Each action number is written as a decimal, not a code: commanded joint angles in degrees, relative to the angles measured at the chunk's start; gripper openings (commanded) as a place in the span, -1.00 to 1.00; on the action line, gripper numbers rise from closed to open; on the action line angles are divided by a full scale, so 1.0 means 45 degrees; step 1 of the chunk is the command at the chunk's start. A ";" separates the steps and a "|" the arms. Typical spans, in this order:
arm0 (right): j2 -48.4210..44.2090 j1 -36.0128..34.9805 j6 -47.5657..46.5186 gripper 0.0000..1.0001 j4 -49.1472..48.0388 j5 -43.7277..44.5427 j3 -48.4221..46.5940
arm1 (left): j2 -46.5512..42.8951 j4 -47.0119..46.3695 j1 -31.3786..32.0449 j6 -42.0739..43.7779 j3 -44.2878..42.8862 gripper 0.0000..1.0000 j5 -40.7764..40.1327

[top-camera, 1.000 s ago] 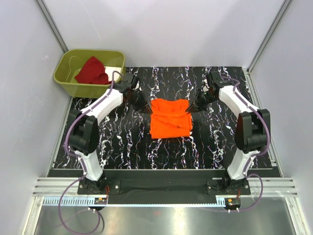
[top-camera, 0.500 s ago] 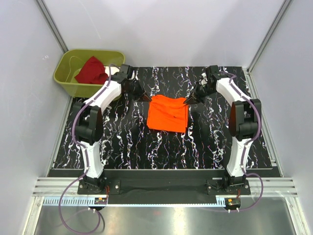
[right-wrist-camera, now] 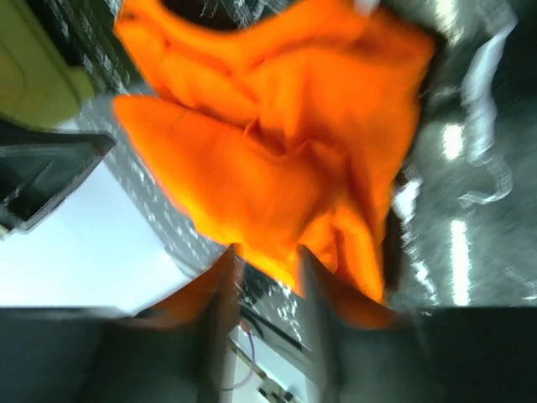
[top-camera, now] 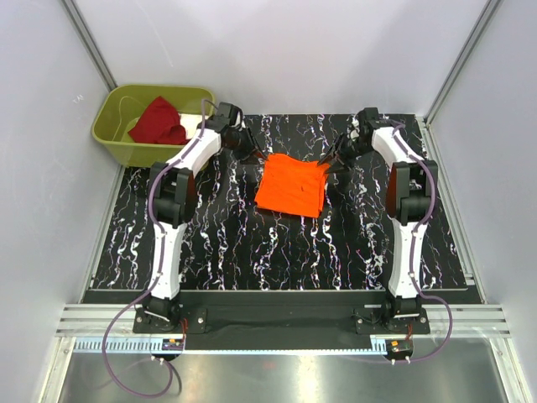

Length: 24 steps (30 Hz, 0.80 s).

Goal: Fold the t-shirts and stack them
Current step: Fold the tshirt

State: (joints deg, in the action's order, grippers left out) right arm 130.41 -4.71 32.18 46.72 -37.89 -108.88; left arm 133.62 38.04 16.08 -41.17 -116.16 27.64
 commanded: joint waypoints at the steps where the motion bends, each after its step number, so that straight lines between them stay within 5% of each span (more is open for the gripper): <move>1: 0.0433 0.0285 -0.0666 0.04 0.0748 0.0527 -0.1813 | -0.0473 0.0878 -0.0018 0.1428 -0.1276 -0.22 -0.1934; 7: 0.0102 0.0324 -0.1507 0.46 0.0478 0.1720 -0.2716 | -0.4197 0.1623 0.0585 0.3072 0.0516 0.04 -0.4558; 18: 0.3771 0.0285 -0.0513 0.43 -0.0630 0.0316 -0.6507 | -0.9574 0.1350 0.3690 0.1924 0.7819 -0.01 -0.4345; 24: 0.4633 0.0051 -0.0257 0.38 -0.0910 0.0099 -0.7074 | -1.1118 0.2170 0.4181 0.1785 0.8625 0.00 -0.4986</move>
State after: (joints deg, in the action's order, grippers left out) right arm 150.93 -3.36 29.91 44.36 -35.27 -137.29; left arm 88.40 47.20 34.72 -32.01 -77.69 8.23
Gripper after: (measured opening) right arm 0.698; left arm 0.496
